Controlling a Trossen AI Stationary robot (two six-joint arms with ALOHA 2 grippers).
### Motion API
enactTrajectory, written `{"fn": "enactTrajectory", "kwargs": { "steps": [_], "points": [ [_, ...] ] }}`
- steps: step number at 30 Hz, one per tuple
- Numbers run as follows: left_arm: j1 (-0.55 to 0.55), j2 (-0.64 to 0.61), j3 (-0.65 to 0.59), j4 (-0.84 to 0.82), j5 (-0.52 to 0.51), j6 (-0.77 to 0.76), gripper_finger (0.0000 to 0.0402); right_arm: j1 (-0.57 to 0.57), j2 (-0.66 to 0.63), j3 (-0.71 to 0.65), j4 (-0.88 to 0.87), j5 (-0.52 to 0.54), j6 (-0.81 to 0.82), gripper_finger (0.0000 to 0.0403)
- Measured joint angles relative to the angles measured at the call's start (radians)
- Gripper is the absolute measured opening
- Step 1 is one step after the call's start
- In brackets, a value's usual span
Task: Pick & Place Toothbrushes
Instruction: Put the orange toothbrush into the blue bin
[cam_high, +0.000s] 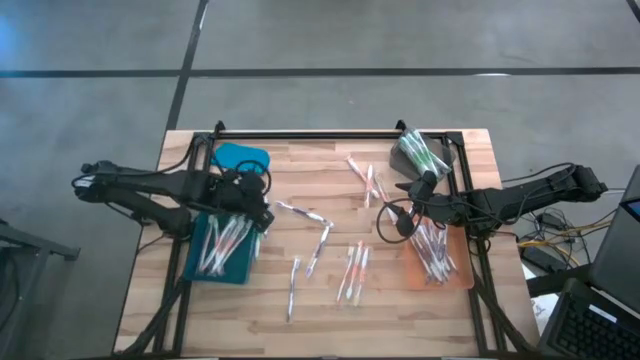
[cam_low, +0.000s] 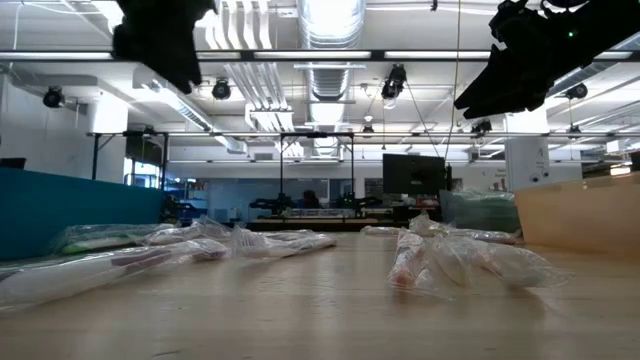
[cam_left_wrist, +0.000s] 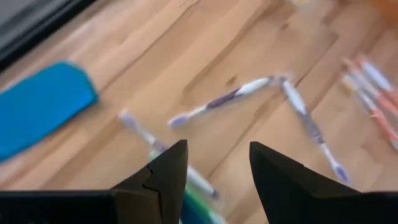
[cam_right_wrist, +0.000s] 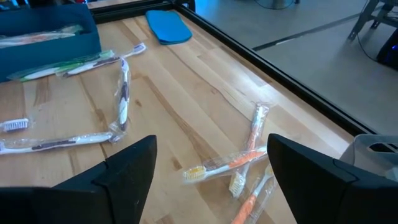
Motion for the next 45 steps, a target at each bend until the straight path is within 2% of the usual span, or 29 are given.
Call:
{"fn": "enactTrajectory", "kwargs": {
  "steps": [9,21,27,32,38,41,45],
  "points": [
    [0.002,0.081,0.000,0.178,0.009,0.310,0.0177,0.000,0.000,0.000,0.006,-0.001,0.000,0.0318],
    [0.002,0.213,0.000,0.338,0.012,0.508,0.0177,0.000,0.000,0.000,0.085,-0.081,-0.052,0.0332],
    [0.002,0.285,0.000,0.396,0.091,0.613,0.0177,0.001,0.000,-0.001,0.089,-0.099,-0.056,0.0314],
    [0.002,0.325,0.000,0.408,0.091,0.572,0.0177,0.000,0.000,-0.002,0.093,-0.104,-0.056,0.0299],
    [0.004,0.335,-0.004,0.410,-0.025,0.419,0.0177,-0.001,0.007,-0.002,0.097,-0.088,-0.022,0.0286],
    [0.009,0.334,-0.016,0.425,-0.040,0.358,0.0176,-0.011,0.036,-0.002,0.095,-0.042,-0.019,0.0283],
    [0.023,0.334,-0.029,0.441,-0.080,0.260,0.0176,-0.058,0.119,0.000,0.099,-0.039,0.009,0.0283]
  ]
}}
